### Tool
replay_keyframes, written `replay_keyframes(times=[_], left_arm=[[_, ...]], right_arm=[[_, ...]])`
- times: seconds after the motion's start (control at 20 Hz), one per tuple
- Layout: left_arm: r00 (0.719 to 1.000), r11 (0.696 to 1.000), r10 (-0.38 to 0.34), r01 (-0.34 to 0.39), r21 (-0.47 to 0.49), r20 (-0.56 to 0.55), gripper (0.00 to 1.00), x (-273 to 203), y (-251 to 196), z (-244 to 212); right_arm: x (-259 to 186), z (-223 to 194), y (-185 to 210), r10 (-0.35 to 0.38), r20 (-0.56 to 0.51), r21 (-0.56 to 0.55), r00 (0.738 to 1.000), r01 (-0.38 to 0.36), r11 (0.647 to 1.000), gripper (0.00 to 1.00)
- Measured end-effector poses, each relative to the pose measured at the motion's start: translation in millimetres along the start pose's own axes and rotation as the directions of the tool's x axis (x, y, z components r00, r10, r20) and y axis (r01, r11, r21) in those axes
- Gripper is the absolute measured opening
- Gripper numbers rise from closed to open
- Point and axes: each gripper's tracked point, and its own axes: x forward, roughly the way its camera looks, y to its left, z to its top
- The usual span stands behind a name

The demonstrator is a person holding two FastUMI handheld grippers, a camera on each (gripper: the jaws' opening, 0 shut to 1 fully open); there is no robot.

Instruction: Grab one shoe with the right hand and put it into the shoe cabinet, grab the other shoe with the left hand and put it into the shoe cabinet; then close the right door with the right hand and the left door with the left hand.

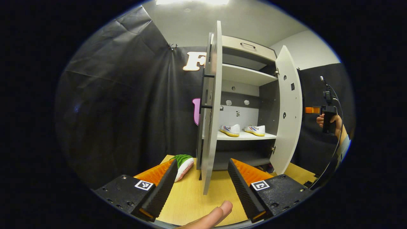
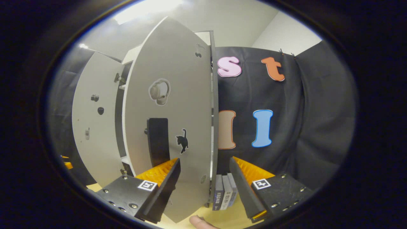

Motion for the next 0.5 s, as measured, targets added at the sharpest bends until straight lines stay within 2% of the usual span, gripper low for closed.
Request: replay_keyframes(times=[0.15, 0.3, 0.35, 0.45, 0.5], left_arm=[[1.0, 1.0, 0.025, -0.025, -0.007, -0.016, 0.96, 2, 0, -1], [1.0, 1.0, 0.015, -0.015, -0.004, -0.005, 0.96, 22, 0, 11], [1.0, 1.0, 0.028, -0.028, 0.006, -0.013, 0.96, 29, 5, 12], [0.998, 0.998, 0.058, -0.058, 0.009, -0.016, 0.96, 39, 16, 15], [0.997, 0.998, 0.07, -0.07, 0.005, -0.017, 0.92, 40, 21, 15]], right_arm=[[4, -2, 23, 0.015, 0.018, -0.014, 1.0, -0.015, 1.0, 0.91], [0, -14, 58, 0.084, 0.028, 0.019, 0.996, -0.084, 0.996, 0.94], [-2, -16, 69, 0.103, 0.04, 0.025, 0.994, -0.104, 0.994, 0.98], [-11, -23, 77, 0.109, 0.071, 0.0, 0.992, -0.109, 0.994, 0.94], [-17, -36, 81, 0.11, 0.065, -0.013, 0.992, -0.109, 0.994, 0.96]])
